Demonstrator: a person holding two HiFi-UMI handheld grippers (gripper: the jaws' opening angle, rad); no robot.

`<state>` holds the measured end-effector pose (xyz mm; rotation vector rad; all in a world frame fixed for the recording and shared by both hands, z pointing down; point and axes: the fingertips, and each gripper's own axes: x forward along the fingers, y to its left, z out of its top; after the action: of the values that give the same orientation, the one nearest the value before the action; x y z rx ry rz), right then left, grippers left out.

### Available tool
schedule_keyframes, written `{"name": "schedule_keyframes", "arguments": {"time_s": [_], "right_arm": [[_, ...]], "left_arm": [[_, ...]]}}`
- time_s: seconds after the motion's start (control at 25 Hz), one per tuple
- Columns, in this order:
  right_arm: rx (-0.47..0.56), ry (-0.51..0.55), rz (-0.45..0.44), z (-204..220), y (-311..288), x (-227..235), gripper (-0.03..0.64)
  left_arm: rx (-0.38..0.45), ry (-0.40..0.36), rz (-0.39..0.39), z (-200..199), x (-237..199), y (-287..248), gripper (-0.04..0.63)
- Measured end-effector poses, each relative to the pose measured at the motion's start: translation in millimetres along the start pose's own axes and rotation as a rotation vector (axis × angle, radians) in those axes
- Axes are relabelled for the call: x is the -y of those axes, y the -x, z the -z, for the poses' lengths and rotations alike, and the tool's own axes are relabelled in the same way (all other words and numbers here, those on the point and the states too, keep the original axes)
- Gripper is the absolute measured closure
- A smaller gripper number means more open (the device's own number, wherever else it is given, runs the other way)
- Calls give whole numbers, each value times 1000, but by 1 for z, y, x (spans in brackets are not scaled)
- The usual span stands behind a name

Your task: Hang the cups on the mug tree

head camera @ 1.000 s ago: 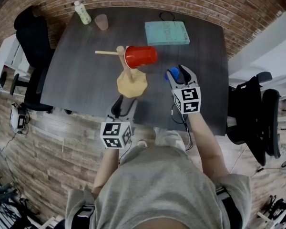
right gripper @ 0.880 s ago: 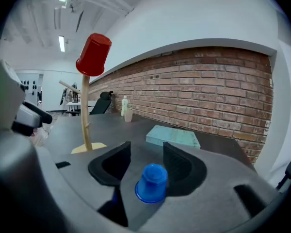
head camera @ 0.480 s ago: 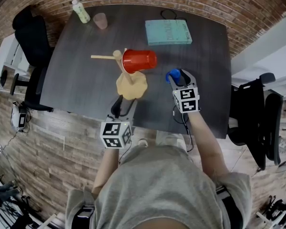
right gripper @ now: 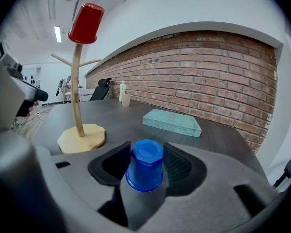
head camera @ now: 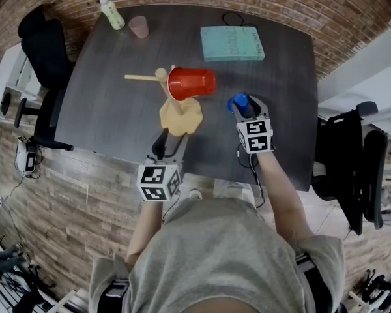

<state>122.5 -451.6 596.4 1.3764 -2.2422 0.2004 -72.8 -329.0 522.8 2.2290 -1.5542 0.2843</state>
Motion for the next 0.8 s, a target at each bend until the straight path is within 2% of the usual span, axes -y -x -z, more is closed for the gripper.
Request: {"name": "schedule_keyframes", "arguments": {"time_s": [0.24,0.8], "right_arm": [[-7,25,5,-4,2,-2,410],[111,53,23,-61,56,-26,413]], "left_arm": [[6,-1,-1,-2,-1,6,364],[37,-5,16,-1,-2,44,364]]}}
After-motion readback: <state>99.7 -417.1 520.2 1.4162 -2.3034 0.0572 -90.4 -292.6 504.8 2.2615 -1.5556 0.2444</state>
